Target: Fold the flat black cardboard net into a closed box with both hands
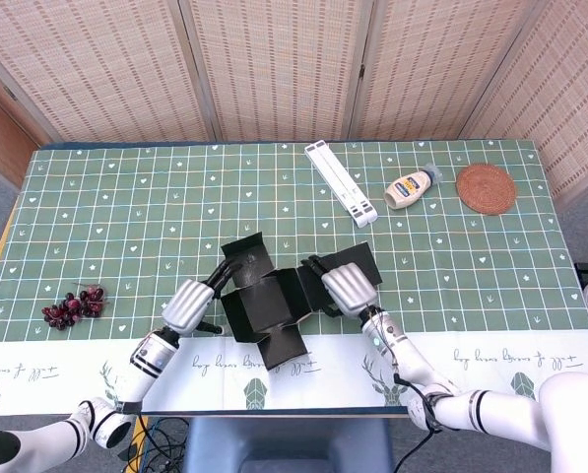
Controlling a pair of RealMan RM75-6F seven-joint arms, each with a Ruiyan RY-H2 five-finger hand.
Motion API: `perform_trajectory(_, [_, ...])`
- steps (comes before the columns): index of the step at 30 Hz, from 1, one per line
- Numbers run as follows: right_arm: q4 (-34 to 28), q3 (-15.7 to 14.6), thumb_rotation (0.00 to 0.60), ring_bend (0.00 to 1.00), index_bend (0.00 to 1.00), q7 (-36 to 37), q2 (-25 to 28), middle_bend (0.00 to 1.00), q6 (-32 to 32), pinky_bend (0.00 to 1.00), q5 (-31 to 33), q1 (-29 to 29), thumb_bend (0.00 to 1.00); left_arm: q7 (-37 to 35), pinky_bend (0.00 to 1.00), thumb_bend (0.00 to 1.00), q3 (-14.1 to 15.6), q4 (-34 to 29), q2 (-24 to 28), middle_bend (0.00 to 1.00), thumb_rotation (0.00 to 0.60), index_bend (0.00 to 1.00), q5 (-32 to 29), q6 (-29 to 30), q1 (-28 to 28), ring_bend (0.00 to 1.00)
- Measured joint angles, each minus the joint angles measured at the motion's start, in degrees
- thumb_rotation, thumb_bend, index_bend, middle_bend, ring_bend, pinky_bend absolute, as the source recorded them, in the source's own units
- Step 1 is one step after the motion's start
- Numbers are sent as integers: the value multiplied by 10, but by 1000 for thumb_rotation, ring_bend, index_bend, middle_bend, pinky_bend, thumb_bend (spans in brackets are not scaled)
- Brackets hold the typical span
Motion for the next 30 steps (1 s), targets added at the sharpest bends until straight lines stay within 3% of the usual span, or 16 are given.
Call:
perform_trajectory(12, [-25,1,600,782,135,-46,47,318,-85,987,27,55,428,-79,786,73,5,-51,35,0,600,0,-1,-51,-25,484])
perform_trajectory(30, [-84,-31,600,782,172,-79,114,332,-120,987,-38,102,427,-270,785,73,35,-58,59,0,600,0,18,-100,-56,484])
